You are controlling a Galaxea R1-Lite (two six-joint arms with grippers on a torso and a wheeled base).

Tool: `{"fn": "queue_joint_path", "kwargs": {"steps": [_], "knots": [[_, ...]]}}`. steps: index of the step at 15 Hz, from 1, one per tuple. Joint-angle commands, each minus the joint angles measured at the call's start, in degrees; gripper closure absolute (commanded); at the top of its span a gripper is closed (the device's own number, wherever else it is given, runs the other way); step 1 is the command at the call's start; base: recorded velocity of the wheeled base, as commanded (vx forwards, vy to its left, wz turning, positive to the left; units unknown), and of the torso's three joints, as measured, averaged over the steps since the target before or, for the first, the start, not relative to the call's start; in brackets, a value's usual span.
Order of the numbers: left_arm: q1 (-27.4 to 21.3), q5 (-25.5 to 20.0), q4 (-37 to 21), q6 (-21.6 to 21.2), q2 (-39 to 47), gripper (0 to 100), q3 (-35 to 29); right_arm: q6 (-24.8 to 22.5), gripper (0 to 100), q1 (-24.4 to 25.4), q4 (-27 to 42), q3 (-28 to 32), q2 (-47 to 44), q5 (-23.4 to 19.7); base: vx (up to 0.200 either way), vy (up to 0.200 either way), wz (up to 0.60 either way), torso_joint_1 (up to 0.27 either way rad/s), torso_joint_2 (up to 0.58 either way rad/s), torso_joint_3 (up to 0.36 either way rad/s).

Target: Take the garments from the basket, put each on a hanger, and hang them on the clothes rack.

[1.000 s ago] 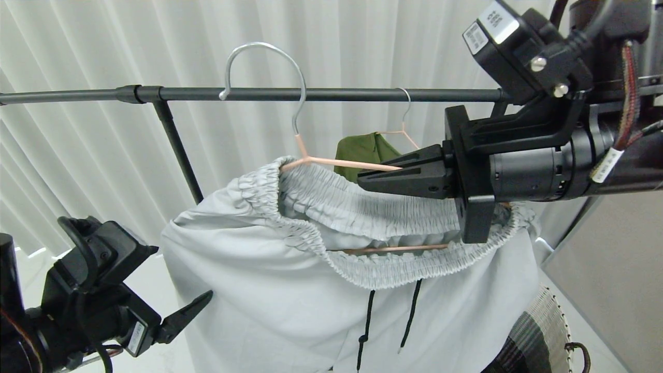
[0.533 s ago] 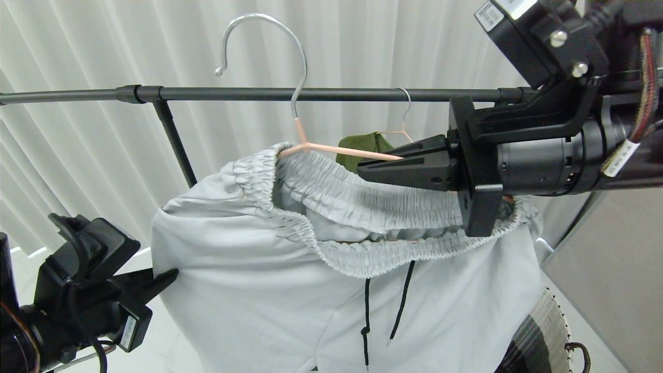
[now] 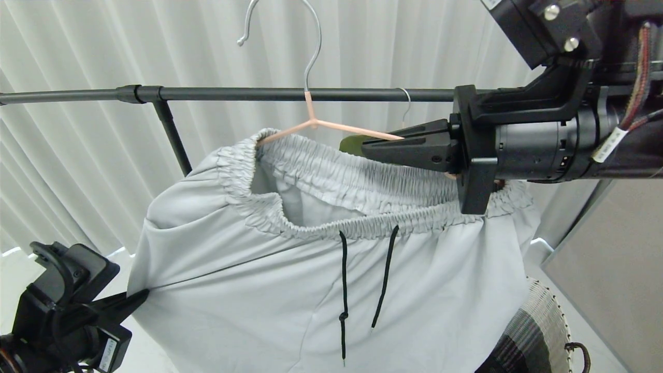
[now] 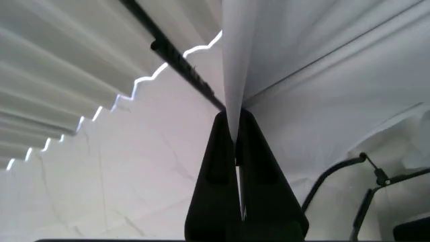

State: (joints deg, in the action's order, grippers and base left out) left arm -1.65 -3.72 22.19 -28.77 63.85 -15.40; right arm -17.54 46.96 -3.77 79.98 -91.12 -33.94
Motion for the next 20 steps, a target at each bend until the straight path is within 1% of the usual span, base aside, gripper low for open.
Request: {"fn": "queue_joint_path", "kwargs": {"steps": [1, 3, 4, 5, 7, 8, 9, 10, 11, 12, 13, 15, 16, 17, 18, 20], "knots": [[0.2, 0.8, 0.0, -0.1, -1.5, 100, 1.1, 0.4, 100, -0.6, -0.5, 0.1, -0.3, 0.1, 0.000, 0.000, 0.00, 0.000, 0.00, 0.000], [0.1, 1.3, 0.0, -1.3, -1.8, 100, 0.6, 0.6, 100, -0.9, -1.1, 0.0, -0.3, 0.1, 0.000, 0.000, 0.00, 0.000, 0.00, 0.000], [0.1, 1.2, 0.0, -2.8, -1.9, 0, 0.3, 0.6, 100, -1.1, -1.1, 0.0, -0.3, 0.1, 0.000, 0.000, 0.00, 0.000, 0.00, 0.000], [-0.1, 1.0, 0.0, -3.5, -2.2, 0, 0.0, 0.7, 100, -1.3, -1.2, 0.0, -0.6, 0.1, 0.000, 0.000, 0.00, 0.000, 0.00, 0.000], [-1.1, 0.7, 0.0, -3.5, -3.3, 0, 0.0, 0.8, 100, -1.6, -1.7, 0.0, -1.2, 0.2, 0.000, 0.000, 0.00, 0.000, 0.00, 0.000], [-3.5, 0.7, 0.0, -3.4, -5.8, 0, 0.0, 1.7, 100, -2.3, -2.7, 0.0, -2.0, 1.1, 0.000, 0.000, 0.00, 0.000, 0.00, 0.000], [-4.4, 0.7, 0.0, -3.6, -7.4, 0, 0.0, 3.0, 100, -2.4, -3.4, 0.1, -2.7, 3.1, 0.000, 0.000, 0.00, 0.000, 0.00, 0.000], [-4.9, 0.7, 0.0, -3.7, -8.7, 0, 0.1, 4.4, 100, -2.4, -4.1, 0.0, -3.6, 6.2, 0.000, 0.000, 0.00, 0.000, 0.00, 0.000], [-5.0, 0.8, 0.0, -3.7, -9.7, 0, -0.2, 5.8, 100, -2.4, -5.2, 0.0, -4.7, 9.1, 0.000, 0.000, 0.00, 0.000, 0.00, 0.000], [-4.9, 1.3, 0.0, -4.4, -9.9, 0, -0.5, 6.6, 100, -2.4, -6.3, 0.1, -5.6, 11.0, 0.000, 0.000, 0.00, 0.000, 0.00, 0.000], [-4.6, 1.3, 0.0, -6.0, -10.3, 0, -0.7, 7.2, 100, -2.4, -7.9, 0.2, -6.9, 13.5, 0.000, 0.000, 0.00, 0.000, 0.00, 0.000], [-4.1, 1.3, 0.4, -8.2, -11.5, 0, -1.0, 8.0, 100, -2.7, -12.1, 0.3, -9.8, 19.9, 0.000, 0.000, 0.00, 0.000, 0.00, 0.000], [-4.1, 1.3, 0.4, -8.9, -11.9, 0, -1.2, 9.5, 100, -2.7, -14.3, 0.2, -10.8, 22.0, 0.000, 0.000, 0.00, 0.000, 0.00, 0.000], [-4.1, 1.3, 0.4, -9.0, -12.2, 0, -1.6, 11.2, 100, -2.8, -15.4, 0.3, -11.4, 22.9, 0.000, 0.000, 0.00, 0.000, 0.00, 0.000], [-4.1, 1.5, 0.4, -9.0, -12.2, 0, -1.9, 11.8, 100, -3.2, -15.7, 0.3, -11.6, 23.2, 0.000, 0.000, 0.00, 0.000, 0.00, 0.000], [-4.1, 4.3, 0.4, -8.9, -12.0, 0, -2.4, 11.8, 100, -4.2, -15.7, 0.3, -11.6, 23.3, 0.000, 0.000, 0.00, 0.000, 0.00, 0.000]]}}
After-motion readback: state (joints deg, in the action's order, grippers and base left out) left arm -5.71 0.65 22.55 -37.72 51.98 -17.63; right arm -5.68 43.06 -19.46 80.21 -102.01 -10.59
